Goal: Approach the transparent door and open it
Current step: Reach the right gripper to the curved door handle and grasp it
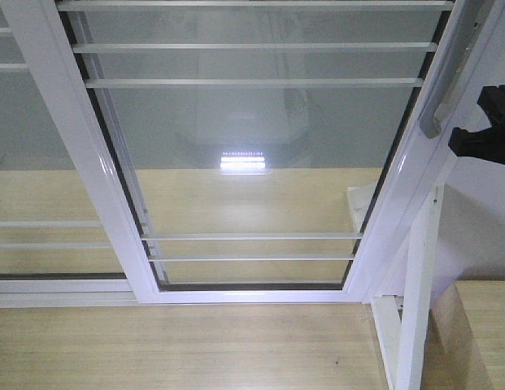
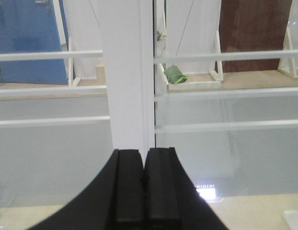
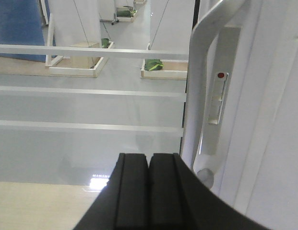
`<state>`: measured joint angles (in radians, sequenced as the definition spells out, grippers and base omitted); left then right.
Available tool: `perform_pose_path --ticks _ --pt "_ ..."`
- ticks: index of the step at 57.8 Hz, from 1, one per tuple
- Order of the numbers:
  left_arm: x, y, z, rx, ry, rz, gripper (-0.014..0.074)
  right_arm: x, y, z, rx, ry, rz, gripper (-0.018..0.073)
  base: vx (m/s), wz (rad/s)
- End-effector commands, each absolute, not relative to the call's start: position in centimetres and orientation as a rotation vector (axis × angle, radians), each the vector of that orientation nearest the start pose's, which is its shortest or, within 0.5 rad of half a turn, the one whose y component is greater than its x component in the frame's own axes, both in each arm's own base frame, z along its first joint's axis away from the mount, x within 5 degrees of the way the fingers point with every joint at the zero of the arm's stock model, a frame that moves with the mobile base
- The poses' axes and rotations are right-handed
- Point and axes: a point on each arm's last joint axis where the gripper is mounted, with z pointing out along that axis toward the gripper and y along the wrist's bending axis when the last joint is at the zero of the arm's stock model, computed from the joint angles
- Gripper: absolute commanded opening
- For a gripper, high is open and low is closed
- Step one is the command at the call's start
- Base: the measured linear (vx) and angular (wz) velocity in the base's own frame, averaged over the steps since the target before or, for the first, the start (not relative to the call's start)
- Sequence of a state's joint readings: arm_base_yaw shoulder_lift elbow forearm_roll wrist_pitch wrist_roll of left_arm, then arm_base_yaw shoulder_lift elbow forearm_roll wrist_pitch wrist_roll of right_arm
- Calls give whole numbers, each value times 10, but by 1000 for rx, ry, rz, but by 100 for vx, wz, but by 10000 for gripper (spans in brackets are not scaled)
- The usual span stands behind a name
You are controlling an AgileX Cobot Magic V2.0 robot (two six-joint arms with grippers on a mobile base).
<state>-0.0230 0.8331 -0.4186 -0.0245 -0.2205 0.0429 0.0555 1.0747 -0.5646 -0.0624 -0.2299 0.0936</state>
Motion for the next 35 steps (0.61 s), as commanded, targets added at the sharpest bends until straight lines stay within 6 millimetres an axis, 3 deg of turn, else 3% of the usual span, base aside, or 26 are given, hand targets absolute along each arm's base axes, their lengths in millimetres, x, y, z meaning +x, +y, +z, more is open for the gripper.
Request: perform_pose_path --ticks 1,11,22,35 --pt "183 -3 305 20 1548 3 75 243 12 305 61 1645 121 100 0 0" --pt "191 -3 300 20 1563 4 227 265 10 295 -50 1700 -9 243 0 0" --pt "192 -3 300 19 1550 5 421 269 10 301 -82 1646 -41 454 0 0" --pt "192 -3 302 18 1535 4 450 285 6 295 -31 1595 -50 480 0 0"
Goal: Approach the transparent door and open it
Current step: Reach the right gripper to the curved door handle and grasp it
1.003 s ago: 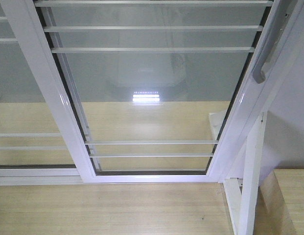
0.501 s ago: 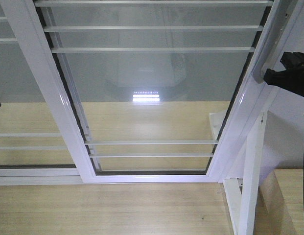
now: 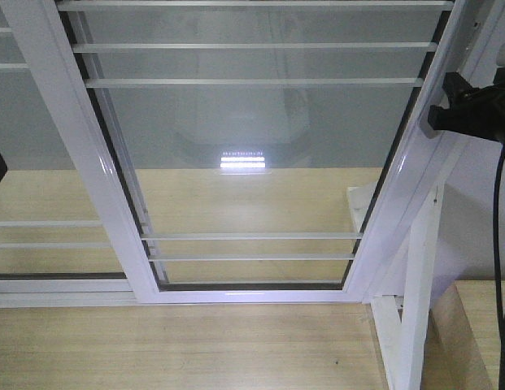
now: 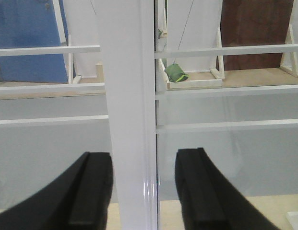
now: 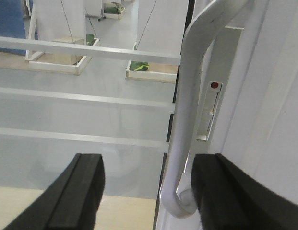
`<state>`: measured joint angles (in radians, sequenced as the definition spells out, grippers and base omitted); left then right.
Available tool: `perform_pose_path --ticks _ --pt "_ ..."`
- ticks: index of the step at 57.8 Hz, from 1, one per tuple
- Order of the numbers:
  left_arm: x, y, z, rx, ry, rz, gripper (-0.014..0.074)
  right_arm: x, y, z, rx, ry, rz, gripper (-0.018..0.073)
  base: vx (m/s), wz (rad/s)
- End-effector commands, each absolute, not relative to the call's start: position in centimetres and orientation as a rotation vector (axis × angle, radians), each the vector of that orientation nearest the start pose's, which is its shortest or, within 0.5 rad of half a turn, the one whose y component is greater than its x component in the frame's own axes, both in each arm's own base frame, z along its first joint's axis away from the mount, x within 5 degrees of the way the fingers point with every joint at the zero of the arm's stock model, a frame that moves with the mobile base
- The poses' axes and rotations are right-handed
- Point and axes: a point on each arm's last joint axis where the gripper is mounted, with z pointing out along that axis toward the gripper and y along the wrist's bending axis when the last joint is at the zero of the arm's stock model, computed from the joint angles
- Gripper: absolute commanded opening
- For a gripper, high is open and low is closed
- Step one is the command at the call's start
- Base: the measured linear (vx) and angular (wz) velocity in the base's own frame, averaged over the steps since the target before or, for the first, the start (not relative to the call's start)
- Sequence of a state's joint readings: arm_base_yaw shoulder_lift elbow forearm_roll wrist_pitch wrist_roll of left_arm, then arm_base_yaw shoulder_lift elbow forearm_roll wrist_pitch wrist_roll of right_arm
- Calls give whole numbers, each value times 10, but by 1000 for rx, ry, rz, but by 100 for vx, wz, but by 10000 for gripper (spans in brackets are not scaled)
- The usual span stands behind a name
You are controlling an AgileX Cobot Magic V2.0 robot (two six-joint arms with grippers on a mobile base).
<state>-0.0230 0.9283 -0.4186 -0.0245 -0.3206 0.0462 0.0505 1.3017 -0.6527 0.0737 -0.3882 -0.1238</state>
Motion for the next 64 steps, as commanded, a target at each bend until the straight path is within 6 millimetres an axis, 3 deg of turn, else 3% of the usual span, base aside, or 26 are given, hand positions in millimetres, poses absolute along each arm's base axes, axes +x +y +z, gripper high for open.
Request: perform_pose_path --ticks 1,10,18,33,48,64 --pt "192 -3 302 18 1535 4 450 288 4 294 -19 1597 -50 477 0 0" --pt "192 -3 302 18 1535 4 450 319 -7 293 37 1582 -80 473 0 0" --pt "192 -3 302 18 1535 4 450 350 -7 297 20 1565 -95 473 0 0" --pt "192 -3 302 18 1535 4 449 396 -7 284 -11 1590 -122 473 0 0" --pt "192 -3 302 18 1535 4 449 420 -8 277 -20 1588 -138 454 0 0" --pt "192 -3 302 18 1535 4 449 423 -8 277 -20 1587 -136 340 0 0"
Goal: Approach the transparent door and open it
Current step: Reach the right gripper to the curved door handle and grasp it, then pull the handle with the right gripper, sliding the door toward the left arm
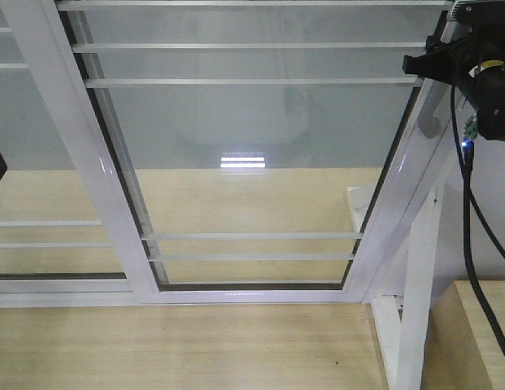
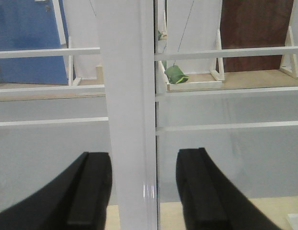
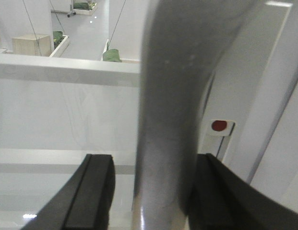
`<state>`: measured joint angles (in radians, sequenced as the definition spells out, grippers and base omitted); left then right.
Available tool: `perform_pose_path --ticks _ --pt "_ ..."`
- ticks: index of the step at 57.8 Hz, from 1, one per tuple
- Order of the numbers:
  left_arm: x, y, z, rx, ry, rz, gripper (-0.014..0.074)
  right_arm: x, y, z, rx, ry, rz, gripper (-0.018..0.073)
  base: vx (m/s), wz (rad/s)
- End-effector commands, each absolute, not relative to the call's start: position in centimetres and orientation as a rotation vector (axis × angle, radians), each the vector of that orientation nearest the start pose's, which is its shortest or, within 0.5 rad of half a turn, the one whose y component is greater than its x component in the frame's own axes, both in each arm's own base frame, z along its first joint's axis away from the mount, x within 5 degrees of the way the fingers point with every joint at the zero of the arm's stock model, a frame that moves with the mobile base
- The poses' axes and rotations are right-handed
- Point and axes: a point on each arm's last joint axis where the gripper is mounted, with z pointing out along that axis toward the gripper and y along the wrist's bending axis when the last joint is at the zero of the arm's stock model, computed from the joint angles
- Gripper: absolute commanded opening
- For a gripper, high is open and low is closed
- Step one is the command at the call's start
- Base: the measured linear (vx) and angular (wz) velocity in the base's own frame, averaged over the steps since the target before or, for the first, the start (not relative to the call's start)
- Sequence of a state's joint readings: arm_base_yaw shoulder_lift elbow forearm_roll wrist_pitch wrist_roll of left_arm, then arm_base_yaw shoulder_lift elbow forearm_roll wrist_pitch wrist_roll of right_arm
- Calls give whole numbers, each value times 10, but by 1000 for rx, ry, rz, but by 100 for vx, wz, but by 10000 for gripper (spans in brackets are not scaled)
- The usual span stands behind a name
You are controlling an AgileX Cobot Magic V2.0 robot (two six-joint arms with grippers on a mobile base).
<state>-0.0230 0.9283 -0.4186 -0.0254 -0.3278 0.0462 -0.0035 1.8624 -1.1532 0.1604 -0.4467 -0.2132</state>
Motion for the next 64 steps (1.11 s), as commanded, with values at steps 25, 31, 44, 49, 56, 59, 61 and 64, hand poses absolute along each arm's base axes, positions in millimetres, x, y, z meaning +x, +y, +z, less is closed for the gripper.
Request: perform_pose_path --ticks 25,31,44,49,56,59,61,64 --pt "192 -3 302 18 1535 4 449 423 -5 276 15 1586 -79 323 0 0" --pt "192 -3 302 18 1535 4 449 423 -3 277 -18 1584 -63 323 0 0" --pt "192 -3 302 18 1535 4 449 423 5 277 -30 1583 28 323 0 0" --pt "192 -3 302 18 1536 4 449 423 17 277 -87 1579 43 323 0 0" --pt "192 -3 301 18 1538 4 449 421 42 277 -159 1572 69 323 0 0" --pt "192 -3 301 18 1539 4 449 420 50 277 -172 1571 84 323 0 0" --pt "192 -3 301 18 1539 4 449 420 55 277 -177 1570 95 323 0 0" --pt "192 -3 301 18 1539 4 449 419 60 277 -178 1570 108 323 0 -1"
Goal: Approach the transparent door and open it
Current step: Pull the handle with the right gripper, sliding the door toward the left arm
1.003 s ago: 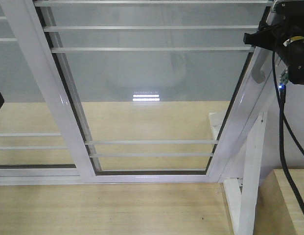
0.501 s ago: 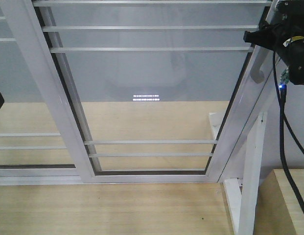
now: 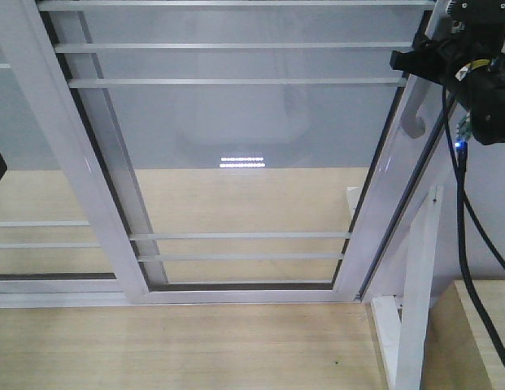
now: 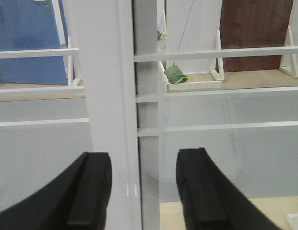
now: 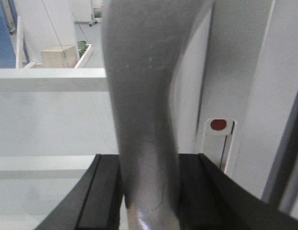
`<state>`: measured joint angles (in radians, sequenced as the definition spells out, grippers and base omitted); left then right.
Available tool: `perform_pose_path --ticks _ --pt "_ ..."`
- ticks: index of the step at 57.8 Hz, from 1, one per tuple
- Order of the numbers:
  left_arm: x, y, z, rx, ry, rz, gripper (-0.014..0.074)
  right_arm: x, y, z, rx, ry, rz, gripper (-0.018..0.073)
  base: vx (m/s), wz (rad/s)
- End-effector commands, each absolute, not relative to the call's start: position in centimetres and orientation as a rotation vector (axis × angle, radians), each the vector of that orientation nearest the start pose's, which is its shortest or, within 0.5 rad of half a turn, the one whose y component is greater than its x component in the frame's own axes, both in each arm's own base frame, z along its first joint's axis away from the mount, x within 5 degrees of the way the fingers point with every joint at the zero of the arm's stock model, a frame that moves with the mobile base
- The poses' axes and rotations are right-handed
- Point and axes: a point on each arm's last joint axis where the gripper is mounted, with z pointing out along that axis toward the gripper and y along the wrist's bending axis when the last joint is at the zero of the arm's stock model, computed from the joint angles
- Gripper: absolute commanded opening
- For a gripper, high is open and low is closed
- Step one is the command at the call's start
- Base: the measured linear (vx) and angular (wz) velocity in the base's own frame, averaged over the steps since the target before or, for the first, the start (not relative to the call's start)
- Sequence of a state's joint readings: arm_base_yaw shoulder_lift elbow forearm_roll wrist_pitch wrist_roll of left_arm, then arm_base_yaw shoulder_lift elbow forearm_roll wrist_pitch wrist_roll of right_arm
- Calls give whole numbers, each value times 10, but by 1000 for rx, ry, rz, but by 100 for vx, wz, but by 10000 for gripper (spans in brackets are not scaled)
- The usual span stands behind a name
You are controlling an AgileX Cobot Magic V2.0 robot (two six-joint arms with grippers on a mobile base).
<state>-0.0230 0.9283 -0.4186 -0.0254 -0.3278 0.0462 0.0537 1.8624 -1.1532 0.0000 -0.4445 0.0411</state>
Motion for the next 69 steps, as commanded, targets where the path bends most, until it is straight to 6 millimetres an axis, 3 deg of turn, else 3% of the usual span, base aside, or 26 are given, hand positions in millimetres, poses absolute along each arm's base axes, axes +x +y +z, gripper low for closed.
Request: perform_pose_path --ticks 1,41,51,58,69 --pt "192 -3 301 18 1539 4 449 419 62 277 -178 1570 112 323 0 -1" --pt "192 -3 299 19 1562 4 449 401 135 276 -303 1569 256 323 0 0" --pt "192 -3 299 21 1564 5 449 393 140 276 -326 1666 258 323 0 0" --pt "194 -3 296 30 1579 8 449 374 131 285 -330 1750 241 323 0 0" --pt "209 -6 283 94 1612 29 449 319 112 305 -324 1743 240 323 0 0"
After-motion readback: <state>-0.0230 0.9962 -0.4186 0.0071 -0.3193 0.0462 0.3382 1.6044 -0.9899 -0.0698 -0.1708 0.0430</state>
